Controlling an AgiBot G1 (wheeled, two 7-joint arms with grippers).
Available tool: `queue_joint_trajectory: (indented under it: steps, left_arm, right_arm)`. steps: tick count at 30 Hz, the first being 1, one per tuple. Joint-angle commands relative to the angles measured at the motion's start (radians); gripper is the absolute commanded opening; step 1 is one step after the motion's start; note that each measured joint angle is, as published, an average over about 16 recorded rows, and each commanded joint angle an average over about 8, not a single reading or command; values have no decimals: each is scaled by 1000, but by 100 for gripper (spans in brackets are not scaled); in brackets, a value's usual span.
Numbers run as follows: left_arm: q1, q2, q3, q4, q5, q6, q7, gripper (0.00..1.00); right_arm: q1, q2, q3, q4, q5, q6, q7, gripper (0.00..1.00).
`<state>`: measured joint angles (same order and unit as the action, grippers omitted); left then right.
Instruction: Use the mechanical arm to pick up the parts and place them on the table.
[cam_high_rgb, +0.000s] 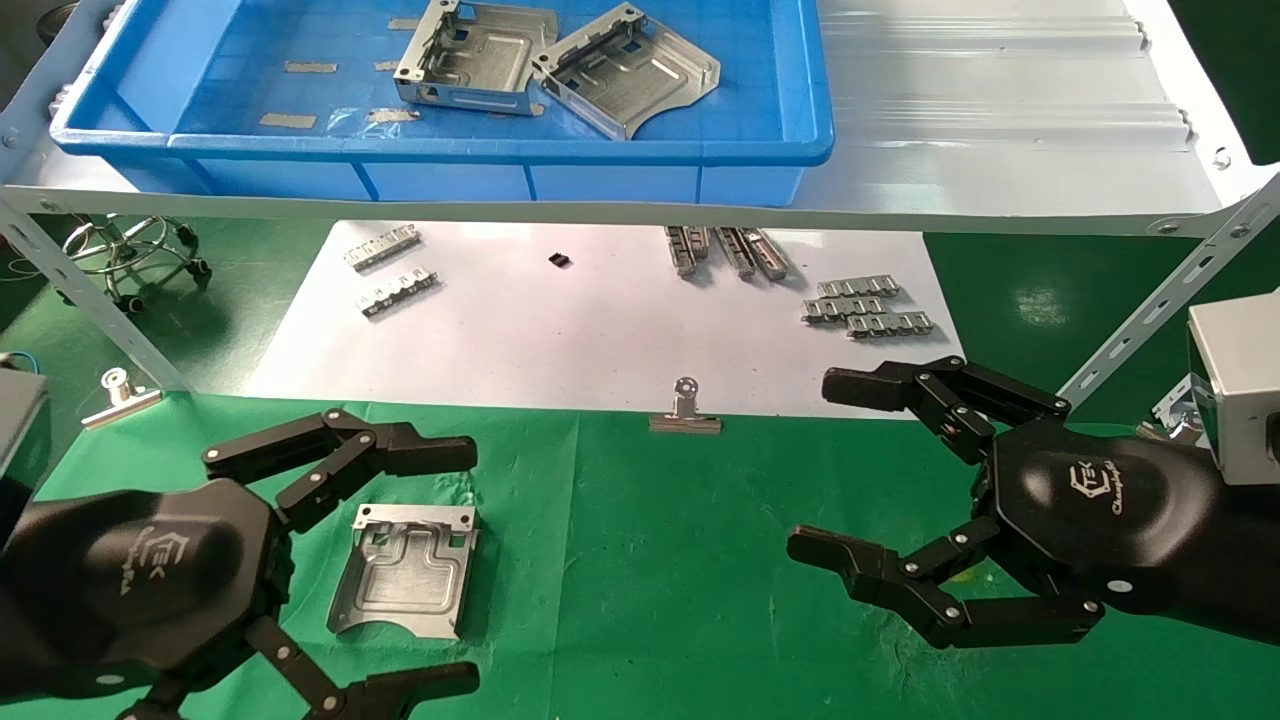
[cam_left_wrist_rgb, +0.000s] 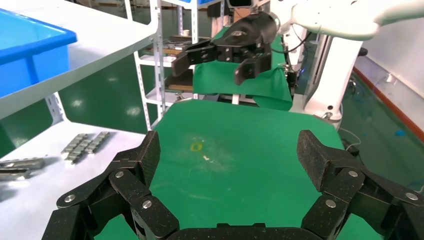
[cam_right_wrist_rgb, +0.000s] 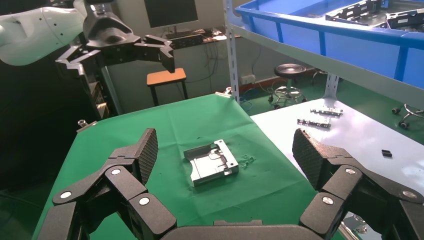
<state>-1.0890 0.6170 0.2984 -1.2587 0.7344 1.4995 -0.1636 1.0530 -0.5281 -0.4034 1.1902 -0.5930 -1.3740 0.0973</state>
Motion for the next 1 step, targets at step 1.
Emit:
queue_joint_trajectory:
  steps: [1]
  left_arm:
    - [21,-9,-27,-38,-6,-4,-31,100]
  right_arm:
    - [0,0,0,0,0,0,0,100]
